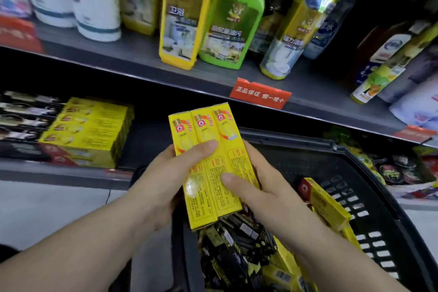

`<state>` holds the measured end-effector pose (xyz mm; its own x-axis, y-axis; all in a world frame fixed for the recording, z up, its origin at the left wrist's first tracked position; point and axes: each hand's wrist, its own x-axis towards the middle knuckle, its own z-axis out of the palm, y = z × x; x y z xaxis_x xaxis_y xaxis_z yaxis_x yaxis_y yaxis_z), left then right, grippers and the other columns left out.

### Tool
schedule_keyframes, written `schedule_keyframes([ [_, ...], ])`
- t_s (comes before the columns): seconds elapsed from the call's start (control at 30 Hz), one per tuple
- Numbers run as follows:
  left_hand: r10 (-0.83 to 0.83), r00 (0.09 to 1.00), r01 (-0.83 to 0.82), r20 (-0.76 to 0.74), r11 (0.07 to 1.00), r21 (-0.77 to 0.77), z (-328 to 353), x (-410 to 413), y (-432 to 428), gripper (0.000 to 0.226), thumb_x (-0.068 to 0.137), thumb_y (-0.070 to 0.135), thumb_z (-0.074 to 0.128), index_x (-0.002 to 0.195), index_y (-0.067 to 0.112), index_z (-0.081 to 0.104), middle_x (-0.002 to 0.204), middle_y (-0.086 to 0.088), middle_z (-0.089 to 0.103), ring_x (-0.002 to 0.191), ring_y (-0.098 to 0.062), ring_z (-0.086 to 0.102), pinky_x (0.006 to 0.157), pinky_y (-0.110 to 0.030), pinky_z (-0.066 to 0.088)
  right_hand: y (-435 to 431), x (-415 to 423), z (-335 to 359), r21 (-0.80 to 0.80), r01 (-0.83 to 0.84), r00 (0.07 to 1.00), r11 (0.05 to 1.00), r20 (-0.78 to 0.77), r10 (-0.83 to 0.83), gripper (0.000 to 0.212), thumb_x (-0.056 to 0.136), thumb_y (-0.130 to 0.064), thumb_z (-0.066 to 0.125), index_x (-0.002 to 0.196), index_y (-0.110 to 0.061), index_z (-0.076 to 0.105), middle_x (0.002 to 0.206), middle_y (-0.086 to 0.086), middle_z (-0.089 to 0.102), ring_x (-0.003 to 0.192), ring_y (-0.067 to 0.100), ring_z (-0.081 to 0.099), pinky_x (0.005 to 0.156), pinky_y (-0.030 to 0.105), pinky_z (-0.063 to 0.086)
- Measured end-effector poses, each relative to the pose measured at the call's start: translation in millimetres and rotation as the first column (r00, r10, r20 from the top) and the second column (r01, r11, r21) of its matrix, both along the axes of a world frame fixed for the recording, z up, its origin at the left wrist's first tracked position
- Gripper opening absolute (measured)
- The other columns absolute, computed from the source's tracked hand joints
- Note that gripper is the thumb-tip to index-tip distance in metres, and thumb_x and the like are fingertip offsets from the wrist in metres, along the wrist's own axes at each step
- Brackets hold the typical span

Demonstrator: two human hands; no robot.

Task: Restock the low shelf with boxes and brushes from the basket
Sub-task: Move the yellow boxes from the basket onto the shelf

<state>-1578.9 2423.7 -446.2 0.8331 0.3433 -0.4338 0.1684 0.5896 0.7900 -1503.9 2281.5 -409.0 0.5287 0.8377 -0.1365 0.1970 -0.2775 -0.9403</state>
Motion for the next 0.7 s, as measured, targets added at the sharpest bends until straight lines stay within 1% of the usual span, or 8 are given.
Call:
schedule_keyframes([
  [0.17,0.034,0.999,-0.036,-0.037,0.999,-0.031,-0.9,-21.5,38.6,0.042,0.064,0.037,0.069,0.103,0.021,0.069,0.094,-0.003,0.075,0.077,-0.019,0.073,0.057,-0.030,0.054,44.7,-5.8,1.0,-0.078,-0.057,0.998,0.995,-0.007,0.056,0.042,0.088,-0.026,0.063,0.123,-0.044,0.046,0.112,-0.019,0.066,0.100,0.000,0.064,0.085,0.016,0.052],
  [0.23,0.081,0.995,-0.083,-0.053,0.996,-0.035,-7.0,-20.9,57.7,0.016,0.080,0.021,0.061,0.093,0.012,0.066,0.100,-0.005,0.071,0.058,-0.010,0.070,0.051,-0.024,0.051,64.9,-6.8,0.7,-0.137,-0.065,0.997,0.988,0.024,0.069,0.043,0.085,-0.030,0.067,0.121,-0.042,0.047,0.109,-0.019,0.067,0.097,-0.003,0.064,0.084,0.017,0.053],
  [0.3,0.137,0.991,-0.136,0.000,0.990,-0.025,-20.2,-28.8,75.7,0.017,0.095,0.012,0.045,0.085,0.006,0.057,0.096,-0.010,0.065,0.041,-0.009,0.061,0.040,-0.018,0.045,89.3,-7.0,-1.3,-0.204,-0.076,0.995,0.976,0.051,0.088,0.043,0.083,-0.033,0.068,0.122,-0.037,0.048,0.107,-0.016,0.068,0.094,-0.001,0.065,0.081,0.021,0.054],
  [0.4,0.293,0.949,-0.301,-0.115,0.951,-0.065,-34.9,-38.9,102.1,0.018,0.095,0.022,0.051,0.087,0.009,0.061,0.096,-0.005,0.069,0.055,-0.018,0.063,0.050,-0.023,0.048,130.4,-3.1,-8.9,-0.278,-0.018,1.000,0.960,-0.014,0.014,0.024,0.079,-0.031,0.065,0.099,-0.019,0.058,0.081,-0.004,0.067,0.064,0.008,0.063,0.056,0.023,0.049],
  [0.47,0.383,0.914,-0.403,-0.135,0.899,-0.173,-44.4,-53.9,116.8,0.017,0.086,0.032,0.063,0.091,0.016,0.067,0.085,0.000,0.075,0.063,-0.018,0.071,0.057,-0.029,0.052,160.2,3.9,-17.4,-0.305,-0.006,0.999,0.952,0.033,0.016,0.019,0.085,-0.024,0.055,0.084,-0.005,0.056,0.068,0.006,0.056,0.053,0.015,0.053,0.053,0.026,0.045],
  [0.53,0.491,0.854,-0.518,-0.174,0.834,-0.189,-61.4,-65.3,133.1,0.022,0.083,0.033,0.067,0.099,0.018,0.067,0.078,-0.001,0.075,0.064,-0.016,0.071,0.052,-0.028,0.055,191.3,14.0,-30.2,-0.370,-0.018,0.981,0.929,0.174,0.088,0.032,0.088,-0.023,0.049,0.092,0.008,0.054,0.071,0.010,0.054,0.056,0.022,0.050,0.059,0.033,0.047],
  [0.63,0.599,0.762,-0.642,-0.244,0.748,-0.169,-81.4,-69.2,156.4,0.036,0.082,0.030,0.070,0.113,0.016,0.061,0.090,-0.005,0.072,0.073,-0.020,0.069,0.052,-0.031,0.055,236.8,26.0,-53.2,-0.489,0.007,0.880,0.872,0.418,0.227,0.029,0.093,-0.027,0.046,0.115,-0.009,0.048,0.091,0.007,0.065,0.072,0.022,0.063,0.067,0.033,0.050],
  [0.7,0.629,0.727,-0.681,-0.275,0.713,-0.168,-93.7,-69.4,167.1,0.040,0.082,0.029,0.071,0.117,0.016,0.058,0.097,-0.007,0.071,0.080,-0.023,0.069,0.059,-0.034,0.054,265.8,34.5,-70.6,-0.535,0.038,0.783,0.844,0.540,0.308,0.034,0.097,-0.023,0.043,0.127,-0.009,0.041,0.110,0.014,0.062,0.093,0.029,0.062,0.074,0.035,0.047],
])
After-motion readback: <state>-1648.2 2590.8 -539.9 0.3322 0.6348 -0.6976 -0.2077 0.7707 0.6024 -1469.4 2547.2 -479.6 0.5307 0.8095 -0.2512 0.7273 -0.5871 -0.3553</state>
